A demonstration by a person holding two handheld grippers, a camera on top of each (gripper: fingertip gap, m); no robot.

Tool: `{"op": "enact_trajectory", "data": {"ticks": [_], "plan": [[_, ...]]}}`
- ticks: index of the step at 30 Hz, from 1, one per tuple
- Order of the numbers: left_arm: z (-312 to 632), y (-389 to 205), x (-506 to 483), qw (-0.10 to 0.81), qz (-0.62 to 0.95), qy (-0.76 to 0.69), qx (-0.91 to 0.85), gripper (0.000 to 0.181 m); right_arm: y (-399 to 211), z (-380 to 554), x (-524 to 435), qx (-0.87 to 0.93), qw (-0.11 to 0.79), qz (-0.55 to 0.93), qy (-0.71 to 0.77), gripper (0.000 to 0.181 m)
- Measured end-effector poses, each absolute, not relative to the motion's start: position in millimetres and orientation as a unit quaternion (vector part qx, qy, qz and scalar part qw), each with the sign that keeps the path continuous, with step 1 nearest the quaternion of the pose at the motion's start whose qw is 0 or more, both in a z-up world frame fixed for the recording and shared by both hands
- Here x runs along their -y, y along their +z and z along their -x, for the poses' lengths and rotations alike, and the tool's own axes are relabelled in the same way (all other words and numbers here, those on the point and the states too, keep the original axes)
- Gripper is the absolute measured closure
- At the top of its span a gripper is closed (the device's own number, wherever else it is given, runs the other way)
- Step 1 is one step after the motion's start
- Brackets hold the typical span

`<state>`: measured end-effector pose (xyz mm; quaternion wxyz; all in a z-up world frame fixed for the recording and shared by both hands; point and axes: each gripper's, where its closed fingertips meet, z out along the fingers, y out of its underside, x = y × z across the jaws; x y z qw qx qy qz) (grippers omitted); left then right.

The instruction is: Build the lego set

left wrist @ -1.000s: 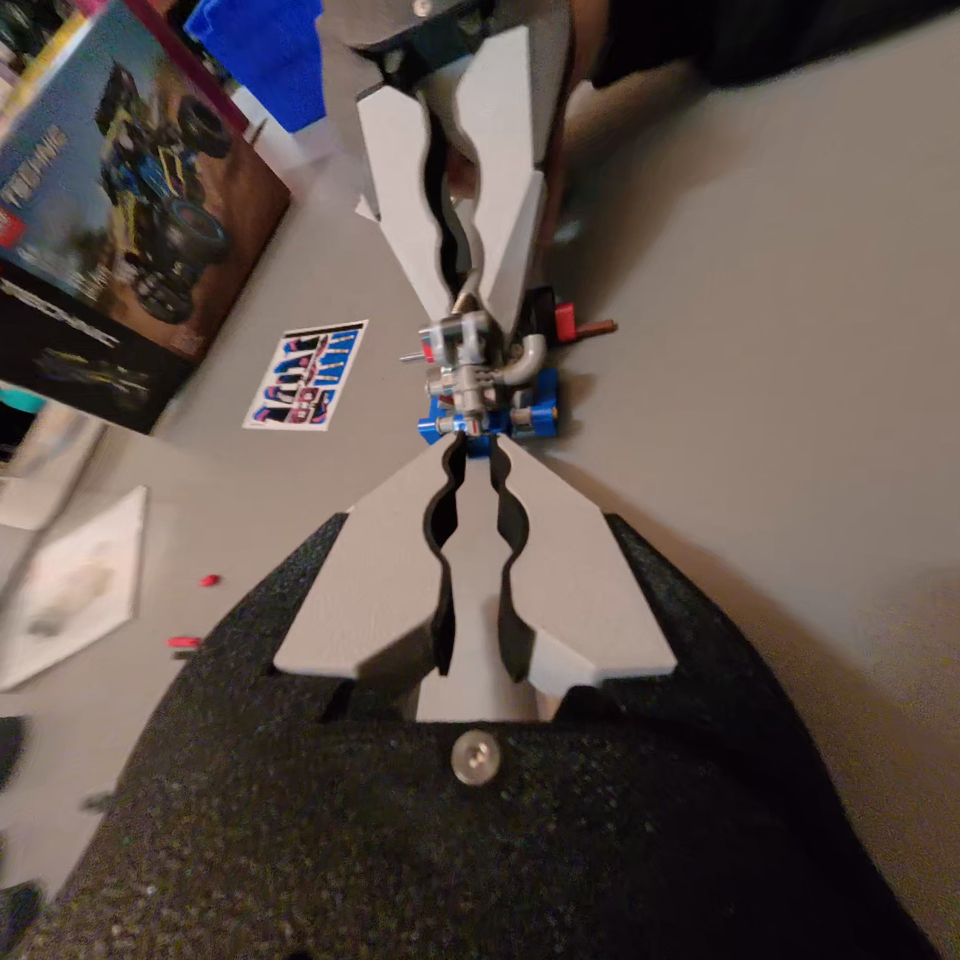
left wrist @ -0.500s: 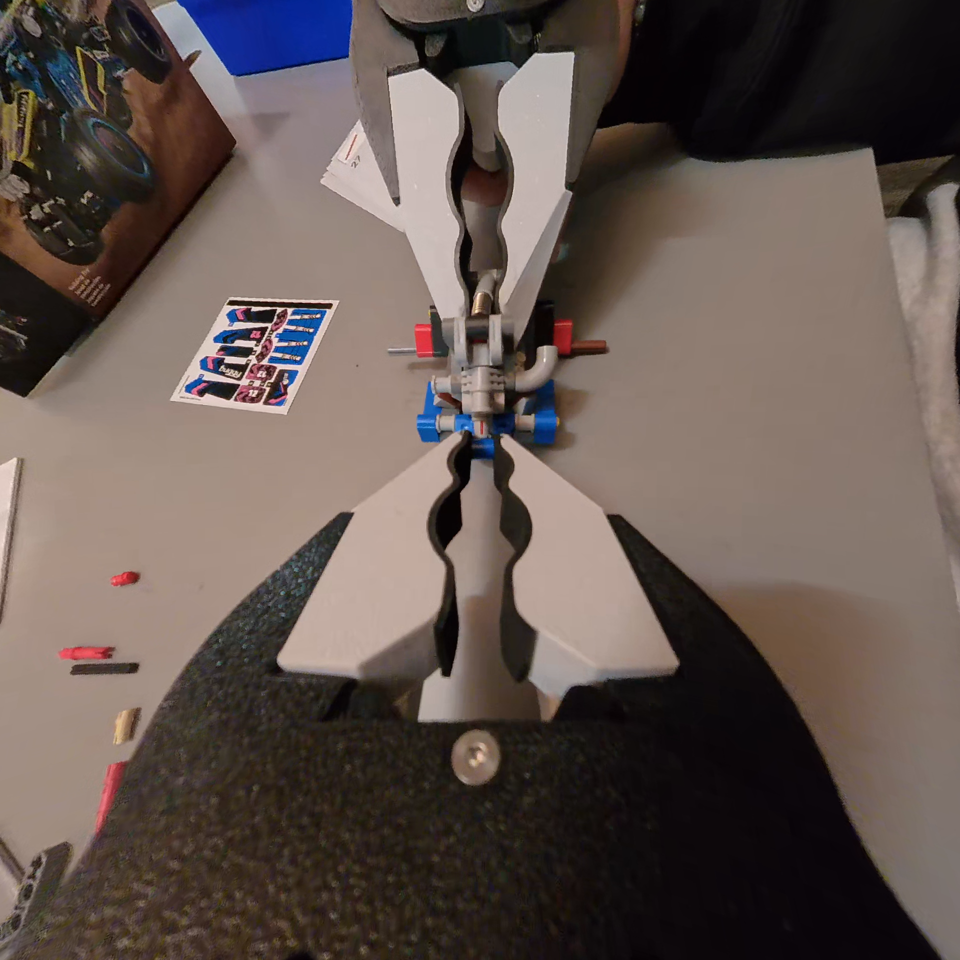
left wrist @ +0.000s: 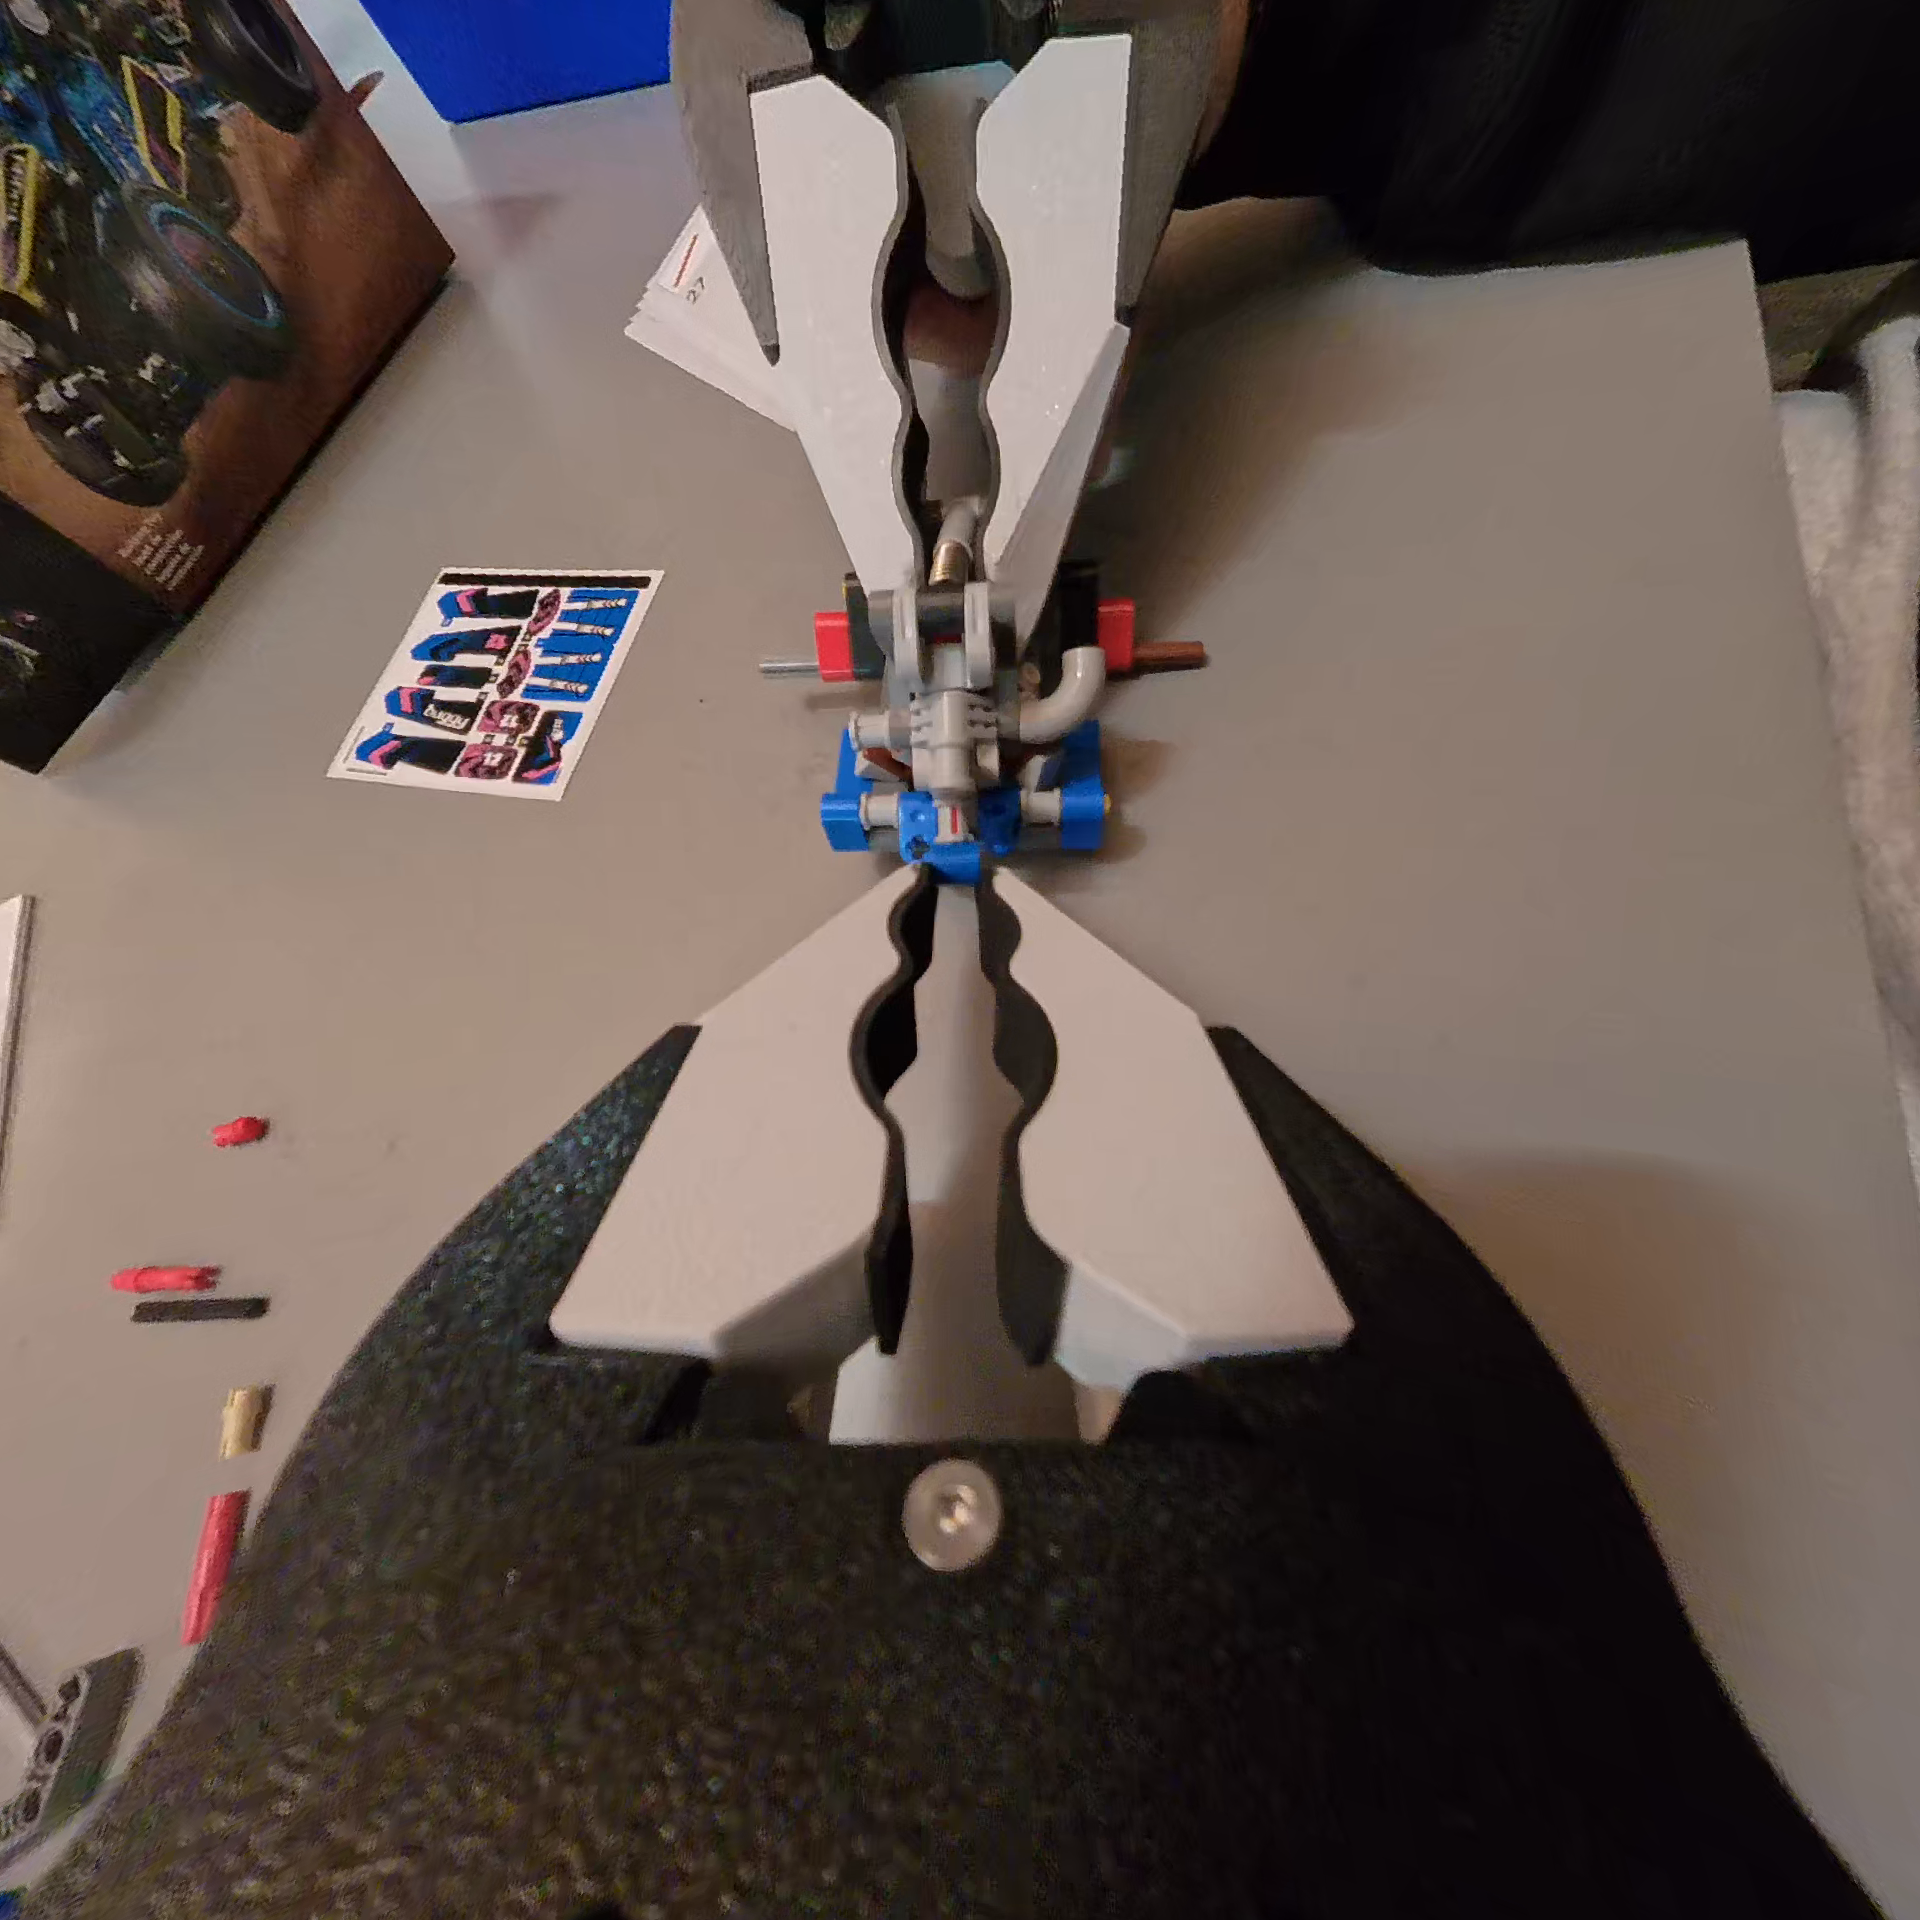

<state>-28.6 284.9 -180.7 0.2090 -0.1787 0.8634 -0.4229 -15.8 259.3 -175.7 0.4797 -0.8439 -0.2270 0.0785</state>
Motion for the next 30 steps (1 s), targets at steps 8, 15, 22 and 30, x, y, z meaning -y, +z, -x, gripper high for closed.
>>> {"op": "enact_trajectory", "data": {"ticks": [8, 15, 22, 30], "plan": [[26, -179, -285, 0.203, 0.185, -0.428, -0.861, 0.177, -176, 15, -260, 0.222, 0.478, 0.846, 0.080, 0.175], [28, -179, -283, 0.174, 0.199, -0.439, -0.859, 0.177, -176, 16, -259, 0.226, 0.478, 0.845, 0.078, 0.175], [26, -180, -285, 0.170, 0.211, -0.439, -0.857, 0.177, -176, 15, -260, 0.219, 0.479, 0.846, 0.079, 0.175], [25, -181, -285, 0.177, 0.212, -0.434, -0.858, 0.177, -157, 6, -250, 0.198, 0.527, 0.821, 0.101, 0.162]]}}
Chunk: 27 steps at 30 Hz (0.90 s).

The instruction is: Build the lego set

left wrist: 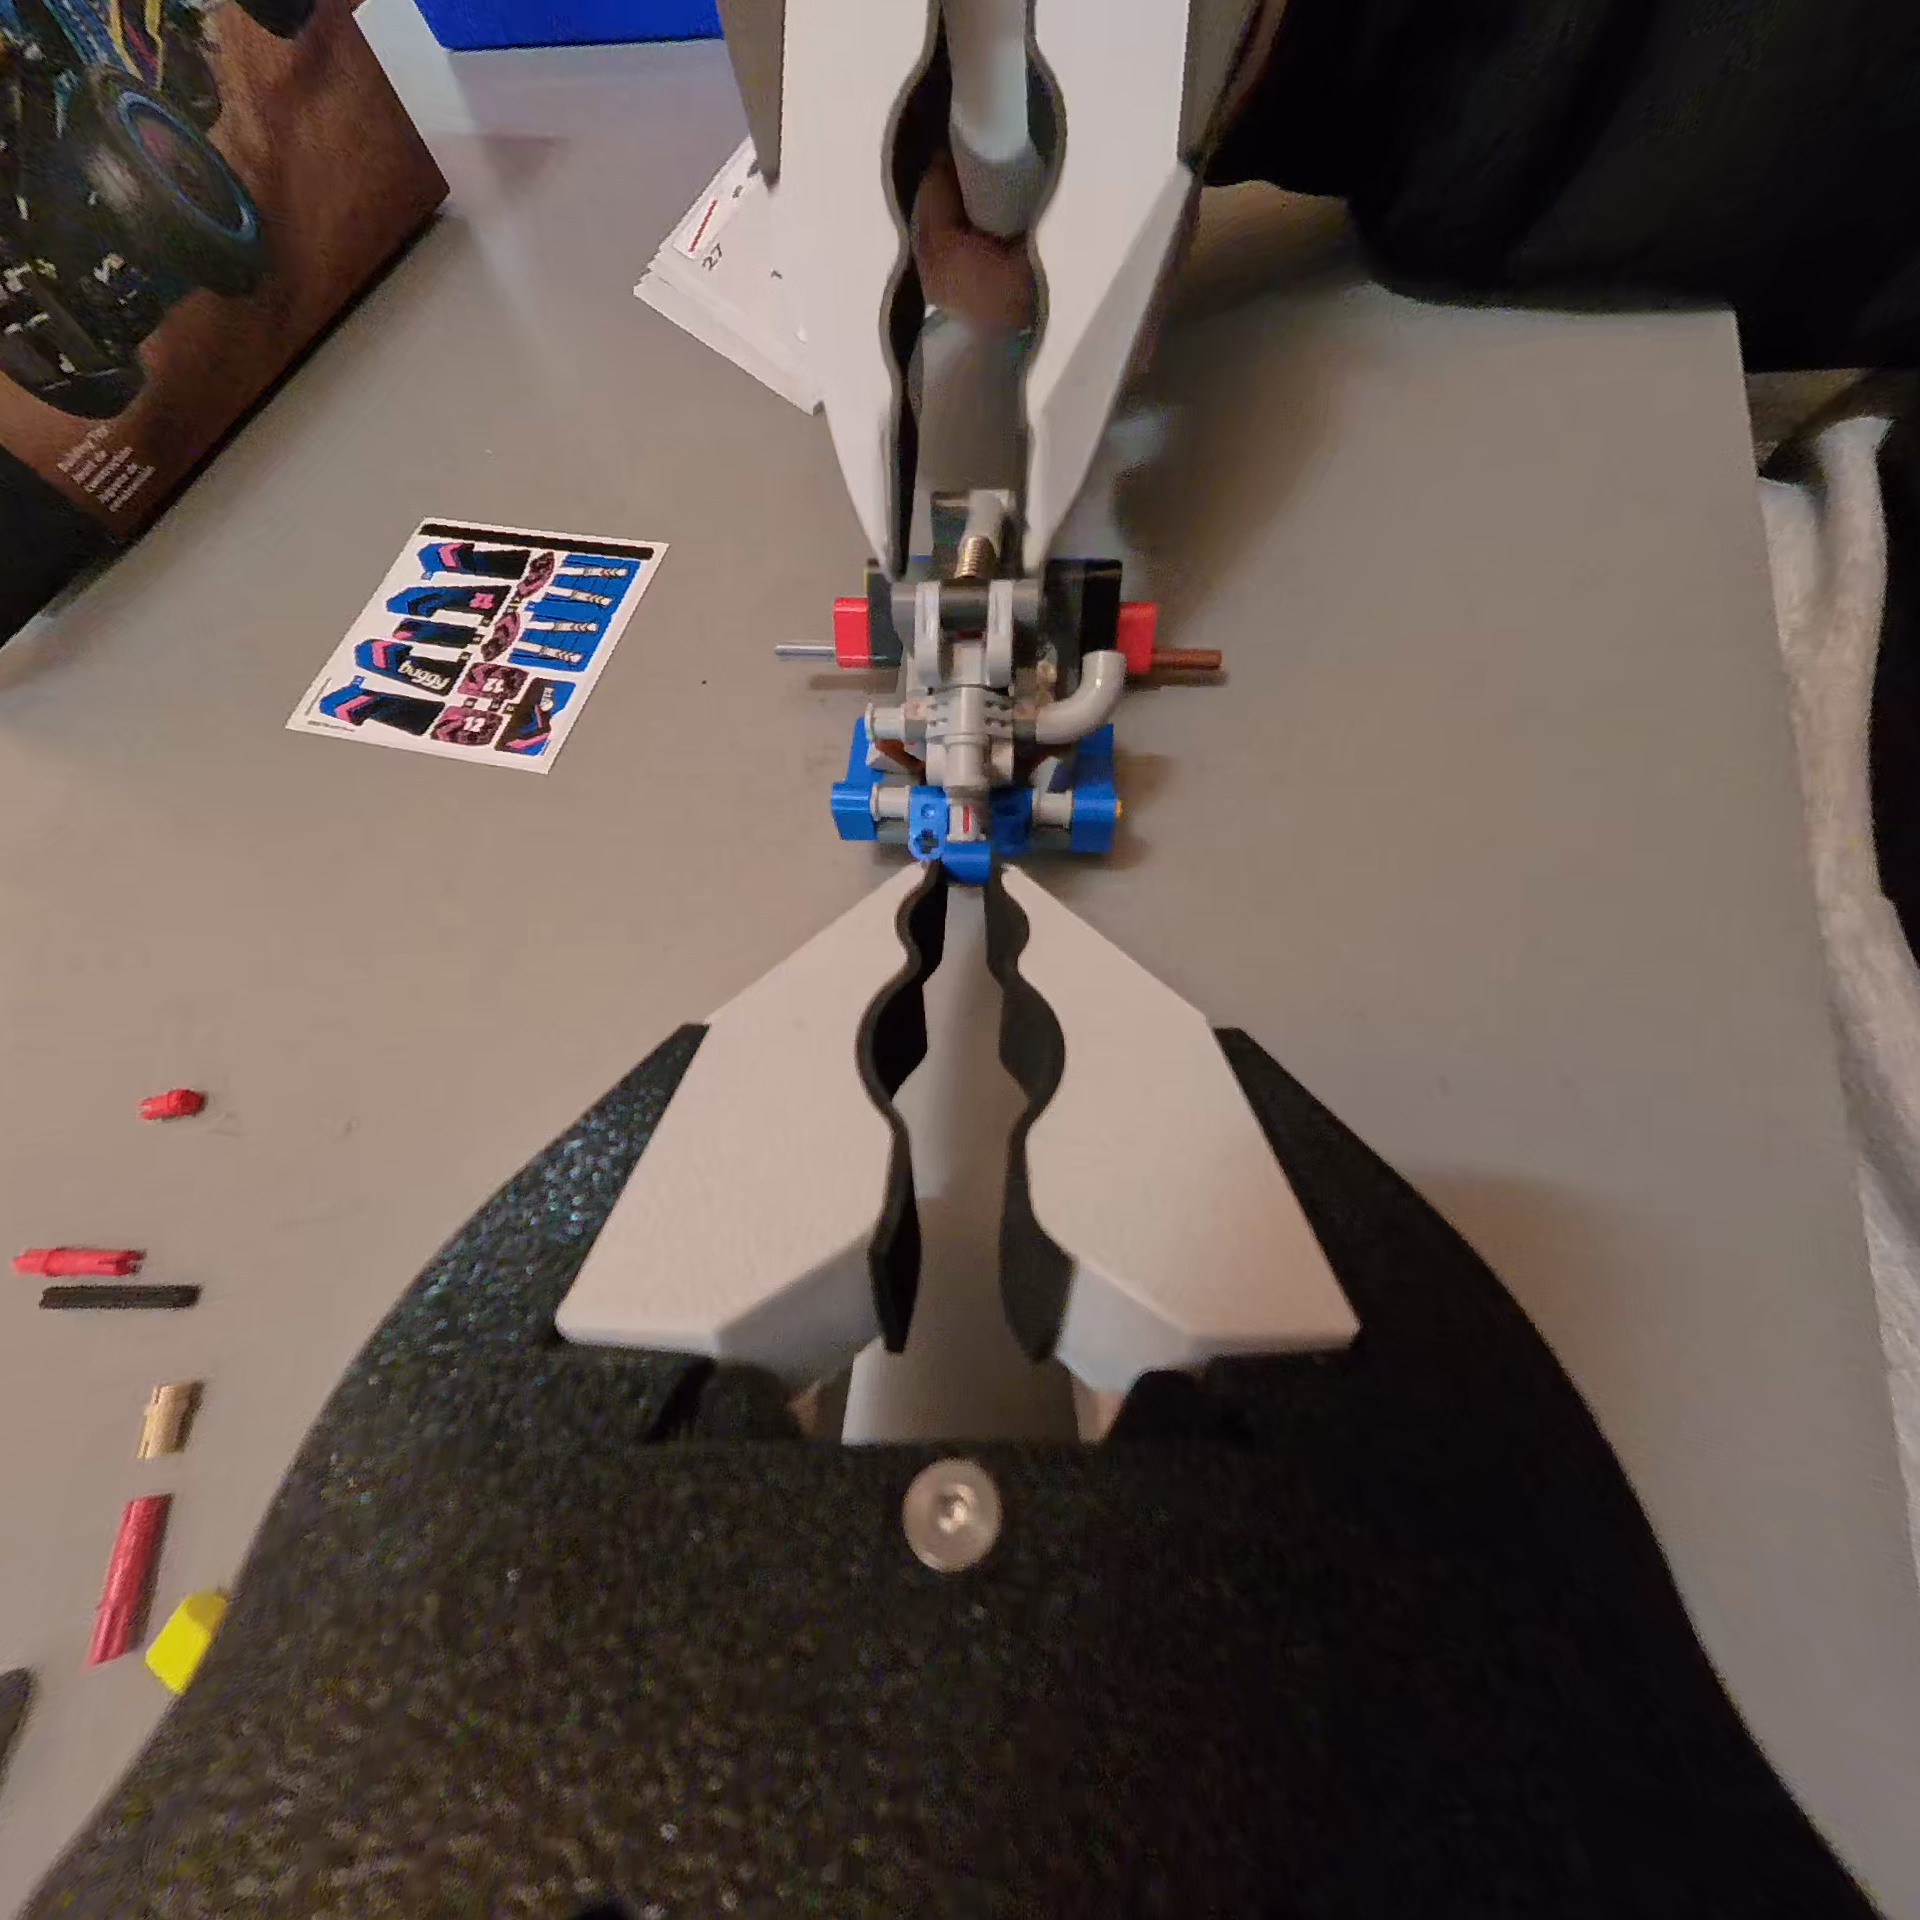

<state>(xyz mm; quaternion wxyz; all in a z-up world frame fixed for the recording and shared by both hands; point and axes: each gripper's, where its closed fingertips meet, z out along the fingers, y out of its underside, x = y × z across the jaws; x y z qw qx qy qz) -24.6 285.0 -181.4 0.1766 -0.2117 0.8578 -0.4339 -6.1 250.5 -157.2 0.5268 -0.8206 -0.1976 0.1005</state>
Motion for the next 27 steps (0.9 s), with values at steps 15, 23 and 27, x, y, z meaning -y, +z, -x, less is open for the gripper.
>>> {"op": "enact_trajectory", "data": {"ticks": [15, 23, 27], "plan": [[23, -183, -285, 0.165, 0.210, -0.433, -0.861, 0.177, -153, 4, -248, 0.212, 0.543, 0.808, 0.084, 0.176], [18, -184, -287, 0.142, 0.207, -0.436, -0.864, 0.177, -153, -3, -251, 0.188, 0.541, 0.816, 0.085, 0.176], [17, -185, -287, 0.129, 0.215, -0.438, -0.864, 0.177, -152, -2, -252, 0.183, 0.541, 0.816, 0.091, 0.177]]}}
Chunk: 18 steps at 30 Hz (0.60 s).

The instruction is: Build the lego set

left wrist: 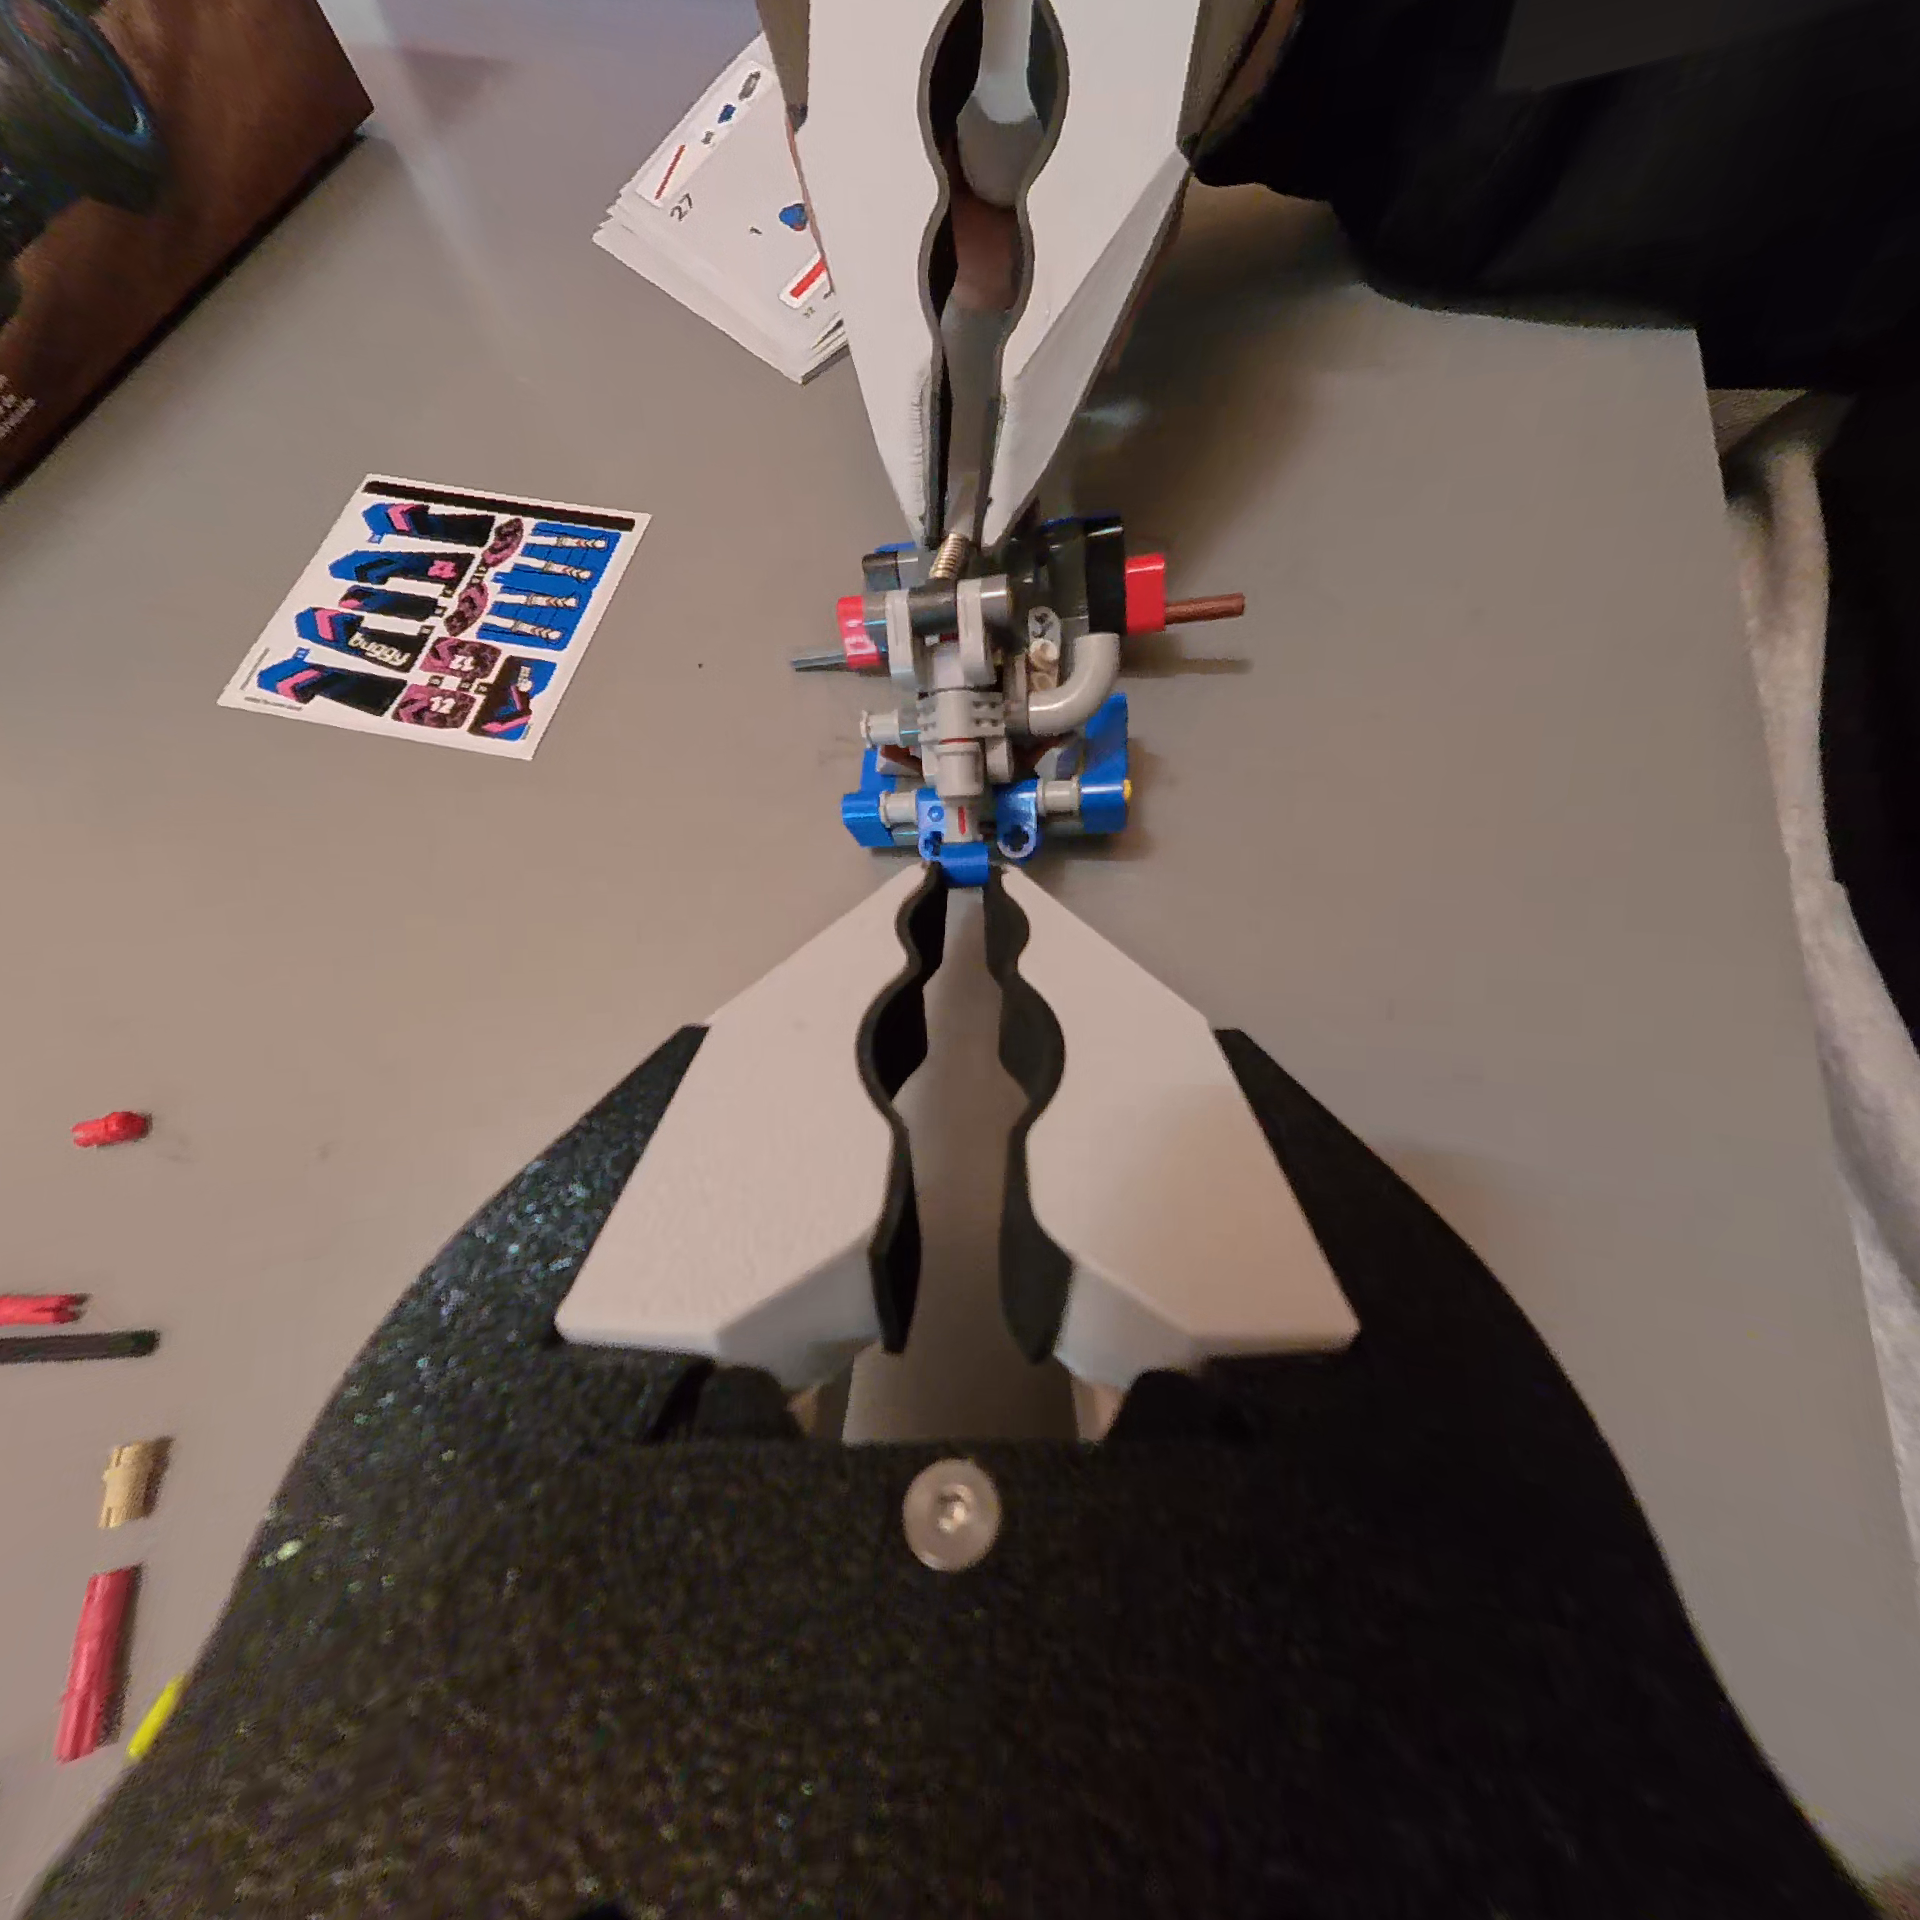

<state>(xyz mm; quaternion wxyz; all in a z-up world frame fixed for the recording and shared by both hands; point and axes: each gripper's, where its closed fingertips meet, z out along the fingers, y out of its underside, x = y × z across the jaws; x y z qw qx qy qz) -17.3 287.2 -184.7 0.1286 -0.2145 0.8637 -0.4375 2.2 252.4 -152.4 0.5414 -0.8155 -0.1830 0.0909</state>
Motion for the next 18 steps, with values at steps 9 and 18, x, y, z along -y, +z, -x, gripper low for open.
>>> {"op": "enact_trajectory", "data": {"ticks": [9, 18], "plan": [[17, -196, -282, 0.107, 0.216, -0.407, -0.881, 0.177, -149, 2, -252, 0.189, 0.550, 0.808, 0.094, 0.178], [18, -200, -280, 0.103, 0.211, -0.400, -0.886, 0.177, -148, 4, -251, 0.203, 0.556, 0.802, 0.081, 0.178]]}}
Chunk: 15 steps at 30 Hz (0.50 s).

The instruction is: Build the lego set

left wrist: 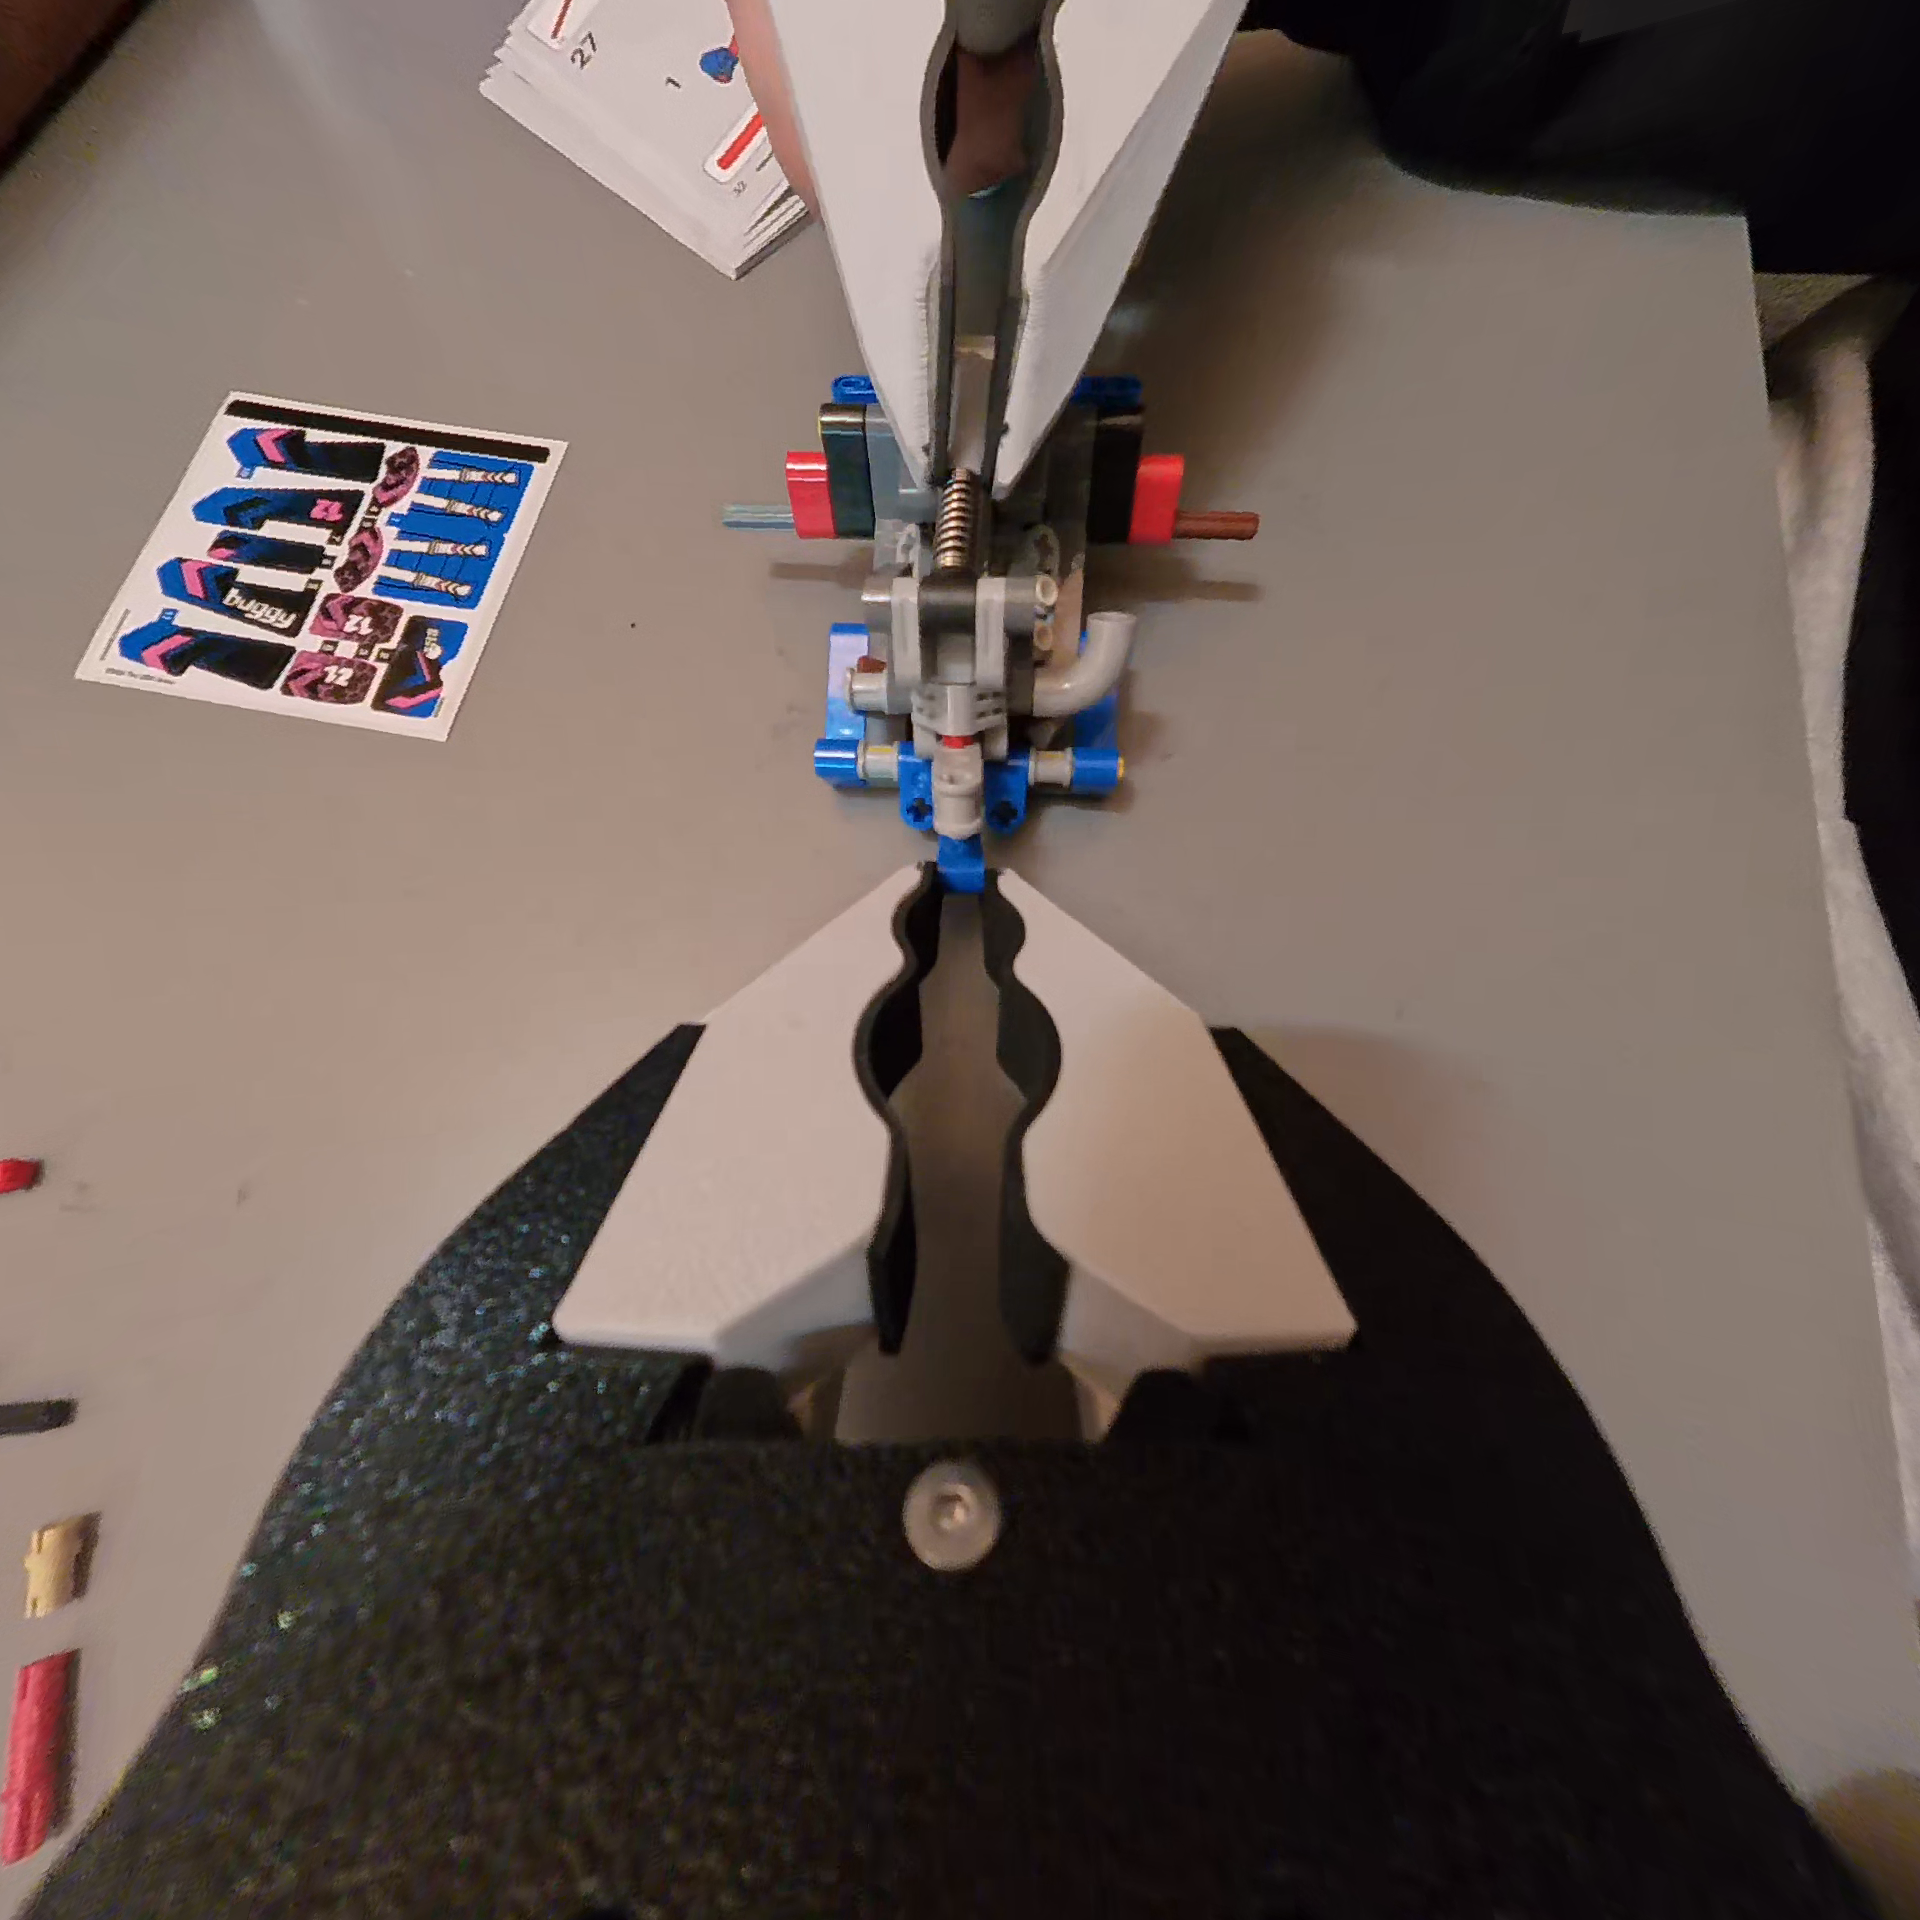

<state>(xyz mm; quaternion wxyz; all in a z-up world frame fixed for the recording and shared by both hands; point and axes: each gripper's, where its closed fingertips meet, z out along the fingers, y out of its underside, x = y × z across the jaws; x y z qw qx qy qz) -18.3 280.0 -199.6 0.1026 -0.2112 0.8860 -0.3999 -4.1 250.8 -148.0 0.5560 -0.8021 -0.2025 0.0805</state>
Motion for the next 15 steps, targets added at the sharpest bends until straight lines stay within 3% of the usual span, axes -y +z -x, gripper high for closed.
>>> {"op": "enact_trajectory", "data": {"ticks": [15], "plan": [[19, -195, -279, 0.118, 0.199, -0.410, -0.882, 0.176, -160, 8, -250, 0.229, 0.527, 0.816, 0.063, 0.169]]}}
